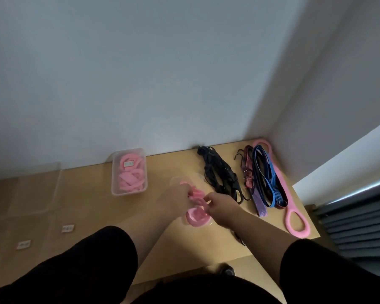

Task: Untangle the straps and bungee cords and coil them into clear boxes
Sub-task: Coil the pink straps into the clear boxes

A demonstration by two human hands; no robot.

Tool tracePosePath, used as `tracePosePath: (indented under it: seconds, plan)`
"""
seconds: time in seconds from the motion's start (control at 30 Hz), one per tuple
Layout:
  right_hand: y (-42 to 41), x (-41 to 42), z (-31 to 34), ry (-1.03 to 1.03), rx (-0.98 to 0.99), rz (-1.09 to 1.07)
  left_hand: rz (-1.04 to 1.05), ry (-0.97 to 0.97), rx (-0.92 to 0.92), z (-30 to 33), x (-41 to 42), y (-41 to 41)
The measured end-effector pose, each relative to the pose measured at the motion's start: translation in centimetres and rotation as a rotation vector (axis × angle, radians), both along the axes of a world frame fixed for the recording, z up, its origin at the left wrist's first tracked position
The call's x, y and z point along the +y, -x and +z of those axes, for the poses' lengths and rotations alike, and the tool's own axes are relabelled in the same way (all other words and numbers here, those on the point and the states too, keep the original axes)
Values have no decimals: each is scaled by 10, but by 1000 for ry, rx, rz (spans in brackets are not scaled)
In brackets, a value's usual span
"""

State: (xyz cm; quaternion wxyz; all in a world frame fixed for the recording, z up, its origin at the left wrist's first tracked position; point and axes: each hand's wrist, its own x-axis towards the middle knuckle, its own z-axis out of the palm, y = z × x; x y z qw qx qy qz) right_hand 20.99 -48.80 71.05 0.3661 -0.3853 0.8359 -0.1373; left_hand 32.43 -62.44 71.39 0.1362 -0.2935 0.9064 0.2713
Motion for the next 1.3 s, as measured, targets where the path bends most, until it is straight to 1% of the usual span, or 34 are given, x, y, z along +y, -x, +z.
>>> tracePosePath:
  seconds: [0.07, 0.2, 0.27, 0.3, 0.37, 0.57, 0.67, 0.8, 0.93, 1.07, 1.2, 1.3]
  plan:
    - [1, -5, -4, -26, 86, 80, -5, 78, -22, -3, 5, 2]
    - [-1, -12, -4, -85, 321, 305, -81, 215, 67, -7, 11, -5]
    - [-5, -13, -3, -103, 425, 407, -114, 279, 77, -11, 11, -9]
    - [-6, -13, -3, -105, 471, 445, -127, 305, 68, -12, 10, -11]
    - [-9, -12, -5, -76, 522, 486, -144, 297, 63, -16, 10, -13]
    - [-8, -11, -12, 37, 482, 431, -169, 288, 105, -23, 10, -19]
    - [-6, -11, -16, 58, 509, 411, -183, 319, 135, -27, 9, -22]
    - [-6, -11, -21, 22, 627, 371, -197, 348, 106, -31, 10, -23]
    - [-7, -19, -28, -68, 664, 237, -213, 402, 31, -35, 15, -19]
    - [-11, -24, -37, -108, 651, 143, -203, 451, 15, -43, 21, -18]
    - [-11, -20, -42, -58, 607, 123, -164, 409, 97, -47, 19, -25]
    - [-11, -13, -42, -1, 527, 113, -140, 367, 167, -45, 16, -32]
